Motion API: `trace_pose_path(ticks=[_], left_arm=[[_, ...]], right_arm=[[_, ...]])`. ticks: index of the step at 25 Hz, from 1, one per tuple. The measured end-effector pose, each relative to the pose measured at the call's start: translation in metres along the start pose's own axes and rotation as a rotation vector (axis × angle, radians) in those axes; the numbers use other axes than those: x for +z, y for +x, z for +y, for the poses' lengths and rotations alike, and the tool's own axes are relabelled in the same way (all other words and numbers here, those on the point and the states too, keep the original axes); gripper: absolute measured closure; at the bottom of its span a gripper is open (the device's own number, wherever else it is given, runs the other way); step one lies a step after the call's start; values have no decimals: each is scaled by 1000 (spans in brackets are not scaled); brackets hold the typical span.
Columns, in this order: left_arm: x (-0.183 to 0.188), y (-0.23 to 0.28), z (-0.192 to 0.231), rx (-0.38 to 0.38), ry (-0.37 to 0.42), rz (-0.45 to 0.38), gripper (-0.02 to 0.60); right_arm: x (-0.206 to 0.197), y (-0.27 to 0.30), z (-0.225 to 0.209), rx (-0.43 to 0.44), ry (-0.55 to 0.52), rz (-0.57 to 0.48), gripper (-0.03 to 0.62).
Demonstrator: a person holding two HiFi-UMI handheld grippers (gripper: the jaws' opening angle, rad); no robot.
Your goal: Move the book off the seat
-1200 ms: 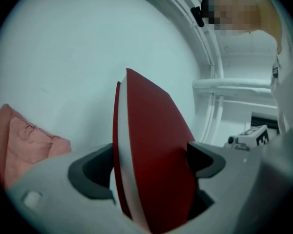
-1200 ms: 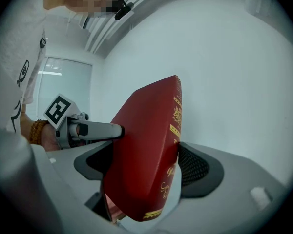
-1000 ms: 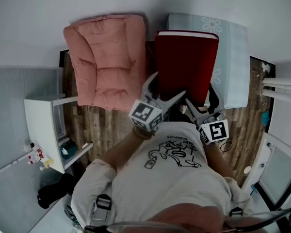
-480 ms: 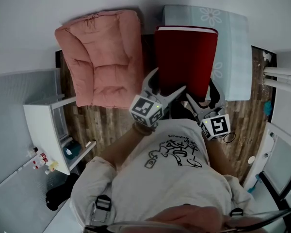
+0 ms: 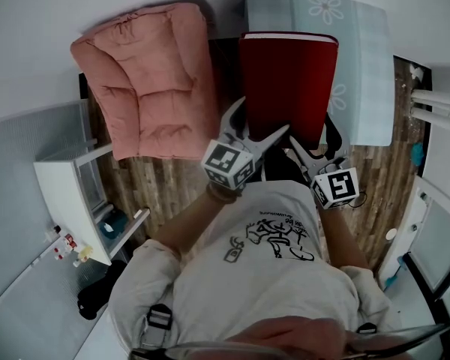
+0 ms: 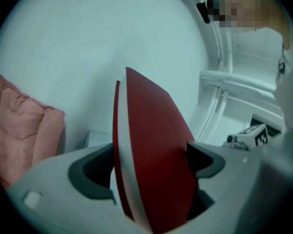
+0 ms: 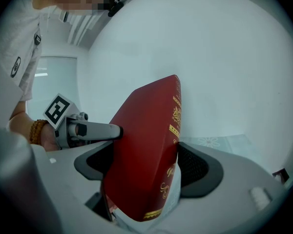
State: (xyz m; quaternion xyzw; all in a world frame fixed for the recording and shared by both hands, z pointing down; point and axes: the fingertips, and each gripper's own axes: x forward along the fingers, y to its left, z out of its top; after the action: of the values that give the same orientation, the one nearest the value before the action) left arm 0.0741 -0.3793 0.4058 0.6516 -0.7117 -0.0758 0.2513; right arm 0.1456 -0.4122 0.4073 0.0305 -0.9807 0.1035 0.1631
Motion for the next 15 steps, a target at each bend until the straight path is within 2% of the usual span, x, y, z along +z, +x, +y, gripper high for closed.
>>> trace_pose_path(ticks=[15], left_arm=[[-68,35,36,35,-65,71,126]], right_arm=[[-71,29,-30,12,74,94,186]])
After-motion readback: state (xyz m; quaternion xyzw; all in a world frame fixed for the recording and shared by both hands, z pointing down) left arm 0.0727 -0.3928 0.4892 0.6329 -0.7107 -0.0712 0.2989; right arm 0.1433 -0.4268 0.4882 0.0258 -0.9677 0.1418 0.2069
